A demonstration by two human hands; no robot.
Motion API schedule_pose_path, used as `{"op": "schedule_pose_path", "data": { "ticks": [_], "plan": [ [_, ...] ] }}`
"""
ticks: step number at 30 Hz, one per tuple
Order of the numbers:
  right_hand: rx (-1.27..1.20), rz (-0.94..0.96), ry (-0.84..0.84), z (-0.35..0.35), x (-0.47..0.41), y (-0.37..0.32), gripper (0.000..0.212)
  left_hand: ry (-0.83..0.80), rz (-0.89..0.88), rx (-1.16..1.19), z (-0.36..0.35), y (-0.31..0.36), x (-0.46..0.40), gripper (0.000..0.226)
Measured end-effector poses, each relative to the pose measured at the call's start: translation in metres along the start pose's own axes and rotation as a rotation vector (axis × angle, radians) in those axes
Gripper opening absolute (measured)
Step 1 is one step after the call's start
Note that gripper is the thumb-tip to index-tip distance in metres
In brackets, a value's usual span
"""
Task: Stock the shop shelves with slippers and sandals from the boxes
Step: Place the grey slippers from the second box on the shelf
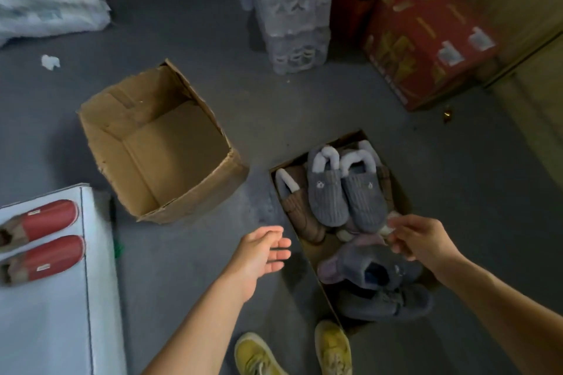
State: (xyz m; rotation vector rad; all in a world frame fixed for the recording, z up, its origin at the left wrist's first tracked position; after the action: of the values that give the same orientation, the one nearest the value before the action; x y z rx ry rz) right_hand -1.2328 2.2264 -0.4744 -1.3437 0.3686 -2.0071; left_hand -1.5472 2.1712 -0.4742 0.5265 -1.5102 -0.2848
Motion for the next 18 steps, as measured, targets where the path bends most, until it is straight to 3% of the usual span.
{"op": "schedule_pose_path", "data": {
  "ticks": [10,18],
  "plan": [
    [-0.212,-0.256,0.051,-0.019,-0.127,0.133,0.019,-0.067,0.158,0.122,-0.105,-0.093,-0.158,0.017],
    [-0.433,-0.438,0.096,-0.053,-0.199,0.201,0.038,0.007,0.194,0.275,-0.149,-0.152,-0.265,0.059]
  ]
}}
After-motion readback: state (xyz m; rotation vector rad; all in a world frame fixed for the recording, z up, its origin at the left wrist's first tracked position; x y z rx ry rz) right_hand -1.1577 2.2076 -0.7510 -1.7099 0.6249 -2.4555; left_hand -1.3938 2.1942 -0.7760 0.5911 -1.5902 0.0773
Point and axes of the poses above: each hand's wrist, its own x-axis away from the middle knuckle, its own z-axis out of the back of the hand, y = z × x, the point moved 9 cm from there along -x, towards the middle knuckle
